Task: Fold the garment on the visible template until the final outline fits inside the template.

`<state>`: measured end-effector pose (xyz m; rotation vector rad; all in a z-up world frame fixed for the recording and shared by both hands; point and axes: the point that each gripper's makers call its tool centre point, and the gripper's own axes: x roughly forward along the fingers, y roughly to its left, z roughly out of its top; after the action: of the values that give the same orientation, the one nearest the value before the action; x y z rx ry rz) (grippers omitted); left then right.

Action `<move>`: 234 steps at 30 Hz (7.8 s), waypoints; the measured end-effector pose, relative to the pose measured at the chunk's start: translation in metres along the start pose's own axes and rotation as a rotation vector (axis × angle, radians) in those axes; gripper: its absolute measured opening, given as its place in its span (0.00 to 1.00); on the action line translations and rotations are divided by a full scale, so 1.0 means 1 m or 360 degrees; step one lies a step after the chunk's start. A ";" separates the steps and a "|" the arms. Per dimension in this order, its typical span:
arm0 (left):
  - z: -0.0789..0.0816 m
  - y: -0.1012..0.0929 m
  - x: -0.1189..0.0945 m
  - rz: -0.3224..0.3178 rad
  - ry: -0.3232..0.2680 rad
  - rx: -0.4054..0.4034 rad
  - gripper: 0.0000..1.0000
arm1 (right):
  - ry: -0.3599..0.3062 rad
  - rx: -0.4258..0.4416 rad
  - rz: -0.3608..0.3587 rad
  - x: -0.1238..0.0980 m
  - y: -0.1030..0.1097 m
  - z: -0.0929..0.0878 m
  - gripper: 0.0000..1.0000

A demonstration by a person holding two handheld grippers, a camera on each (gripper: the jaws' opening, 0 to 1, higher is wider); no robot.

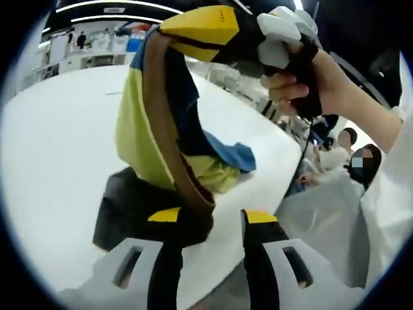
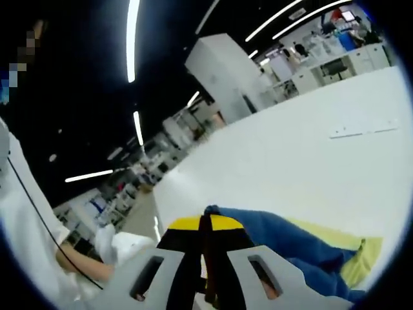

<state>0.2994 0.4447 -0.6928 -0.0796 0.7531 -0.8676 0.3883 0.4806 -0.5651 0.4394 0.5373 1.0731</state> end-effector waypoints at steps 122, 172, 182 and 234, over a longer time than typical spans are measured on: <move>0.184 0.002 -0.128 0.0375 -0.0594 0.0398 0.00 | -0.0493 -0.0117 -0.0297 -0.132 0.048 0.068 0.03; 0.213 -0.078 -0.206 0.0266 -0.0845 0.0571 0.00 | -0.0707 -0.0336 -0.0290 -0.182 0.143 0.096 0.03; 0.231 -0.103 -0.226 0.0209 -0.0942 0.0644 0.00 | -0.0780 -0.0406 -0.0219 -0.198 0.167 0.113 0.03; 0.216 -0.028 -0.175 0.0187 -0.0675 0.0241 0.00 | -0.0670 -0.0309 -0.0273 -0.171 0.079 0.110 0.03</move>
<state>0.3451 0.5017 -0.4229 -0.0808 0.2911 -0.7593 0.3361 0.3501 -0.3990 0.4251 0.0937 0.8271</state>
